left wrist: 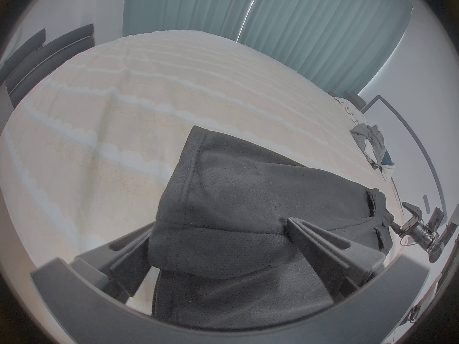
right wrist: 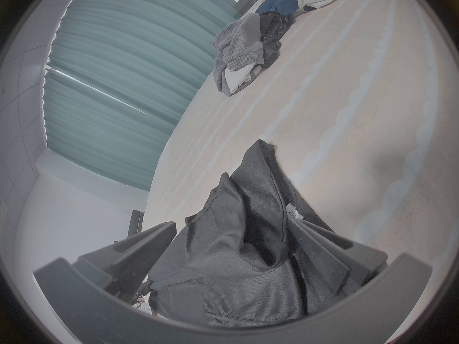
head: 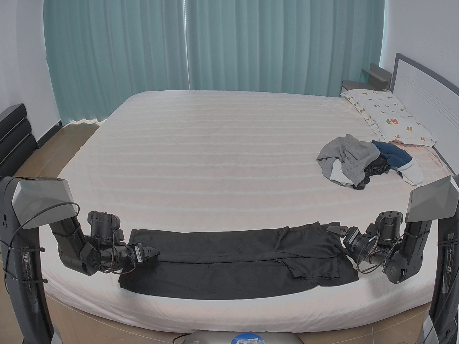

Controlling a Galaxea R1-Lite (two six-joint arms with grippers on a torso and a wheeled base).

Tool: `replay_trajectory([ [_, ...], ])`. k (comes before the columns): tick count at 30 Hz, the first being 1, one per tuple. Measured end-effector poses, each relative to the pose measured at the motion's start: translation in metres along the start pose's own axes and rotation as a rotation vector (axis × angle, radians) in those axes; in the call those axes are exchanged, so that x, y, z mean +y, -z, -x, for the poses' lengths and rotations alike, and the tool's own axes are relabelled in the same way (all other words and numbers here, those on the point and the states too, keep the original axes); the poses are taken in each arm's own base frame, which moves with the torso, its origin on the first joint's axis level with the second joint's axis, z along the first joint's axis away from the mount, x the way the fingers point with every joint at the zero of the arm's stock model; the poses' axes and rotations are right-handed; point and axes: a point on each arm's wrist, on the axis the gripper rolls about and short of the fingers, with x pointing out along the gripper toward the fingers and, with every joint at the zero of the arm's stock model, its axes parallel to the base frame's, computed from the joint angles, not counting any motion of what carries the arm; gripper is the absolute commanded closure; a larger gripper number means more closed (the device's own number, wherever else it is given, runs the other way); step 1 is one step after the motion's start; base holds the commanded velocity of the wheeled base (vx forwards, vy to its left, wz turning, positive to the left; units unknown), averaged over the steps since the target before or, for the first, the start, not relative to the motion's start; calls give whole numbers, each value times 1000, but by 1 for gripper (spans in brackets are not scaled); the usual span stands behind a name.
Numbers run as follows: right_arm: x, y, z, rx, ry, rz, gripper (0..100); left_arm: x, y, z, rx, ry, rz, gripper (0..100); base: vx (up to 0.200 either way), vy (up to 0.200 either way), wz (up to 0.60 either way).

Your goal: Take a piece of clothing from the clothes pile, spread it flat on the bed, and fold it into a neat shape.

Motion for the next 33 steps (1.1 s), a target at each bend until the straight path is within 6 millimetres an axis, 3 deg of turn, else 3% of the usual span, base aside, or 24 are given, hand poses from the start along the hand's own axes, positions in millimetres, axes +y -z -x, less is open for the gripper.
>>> replay_trajectory([
  [4, 0, 0, 0, 0, 0, 0, 0, -1, 3, 0, 7, 0, -6, 0, 0, 0, 0],
  [5, 0, 0, 0, 0, 0, 0, 0, -2, 4, -1, 10, 1, -9, 100, 0, 0, 0],
  [33, 0, 0, 0, 1, -1, 0, 0, -2, -4, 16, -22, 7, 5, 100, 0, 0, 0],
])
